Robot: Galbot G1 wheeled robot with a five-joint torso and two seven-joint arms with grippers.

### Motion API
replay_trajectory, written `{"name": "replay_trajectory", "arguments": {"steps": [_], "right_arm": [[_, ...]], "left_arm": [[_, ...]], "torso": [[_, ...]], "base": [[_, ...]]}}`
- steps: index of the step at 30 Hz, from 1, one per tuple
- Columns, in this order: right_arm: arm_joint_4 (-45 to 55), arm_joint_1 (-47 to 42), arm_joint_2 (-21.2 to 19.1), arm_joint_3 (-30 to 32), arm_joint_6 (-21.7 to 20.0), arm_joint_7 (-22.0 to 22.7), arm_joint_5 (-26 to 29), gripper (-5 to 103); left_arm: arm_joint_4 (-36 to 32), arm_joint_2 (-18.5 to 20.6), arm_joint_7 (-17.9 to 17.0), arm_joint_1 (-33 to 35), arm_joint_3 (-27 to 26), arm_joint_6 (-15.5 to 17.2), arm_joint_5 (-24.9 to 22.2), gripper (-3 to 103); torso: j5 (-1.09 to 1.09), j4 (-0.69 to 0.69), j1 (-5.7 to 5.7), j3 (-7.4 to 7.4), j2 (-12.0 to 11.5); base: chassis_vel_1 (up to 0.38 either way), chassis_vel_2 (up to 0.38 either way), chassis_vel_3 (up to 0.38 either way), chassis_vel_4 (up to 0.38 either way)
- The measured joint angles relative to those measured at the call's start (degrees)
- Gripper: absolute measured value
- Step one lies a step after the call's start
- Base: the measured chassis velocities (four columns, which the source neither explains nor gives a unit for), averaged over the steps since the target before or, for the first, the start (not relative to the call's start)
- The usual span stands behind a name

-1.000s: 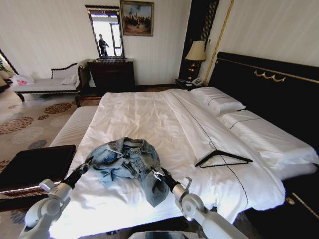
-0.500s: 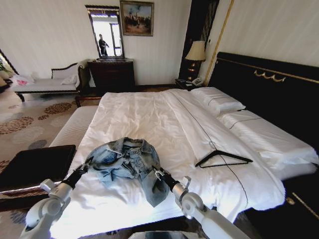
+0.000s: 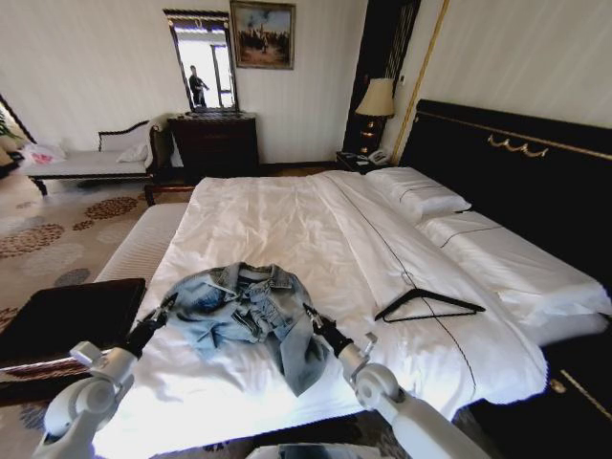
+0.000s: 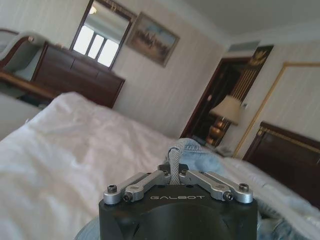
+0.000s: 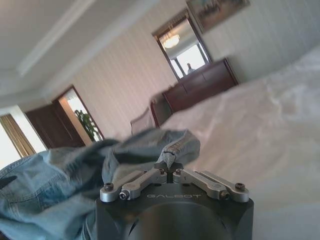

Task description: Pick up the clothes from the bed and hang them on the clothes hanger.

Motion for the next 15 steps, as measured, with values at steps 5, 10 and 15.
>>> {"name": "replay_trajectory", "arguments": {"steps": [5, 10, 15], "right_arm": [[2.21, 1.56, -0.49, 2.44, 3.51, -3.37, 0.64, 1], [4.62, 4.48, -1.39, 4.27, 5.11, -5.71, 2.51, 1], [8.02, 7.54, -2.62, 6.14, 5.27, -6.32, 6.19, 1]], "left_arm": [[-7.17, -0.30, -2.51, 0.60, -1.56, -0.50, -3.22, 2], [-13.48, 0.86, -6.31, -0.13, -4.11, -0.44, -7.88, 2], [-19.33, 2.81, -9.63, -1.24, -7.87, 0.20, -12.98, 2]], "torso": [[0.00, 0.00, 0.00, 0.00, 0.00], [0.00, 0.00, 0.00, 0.00, 0.00], [0.00, 0.00, 0.01, 0.01, 0.00]], "base": [[0.000, 0.000, 0.000, 0.000], [0.000, 0.000, 0.000, 0.000], [0.000, 0.000, 0.000, 0.000]]}}
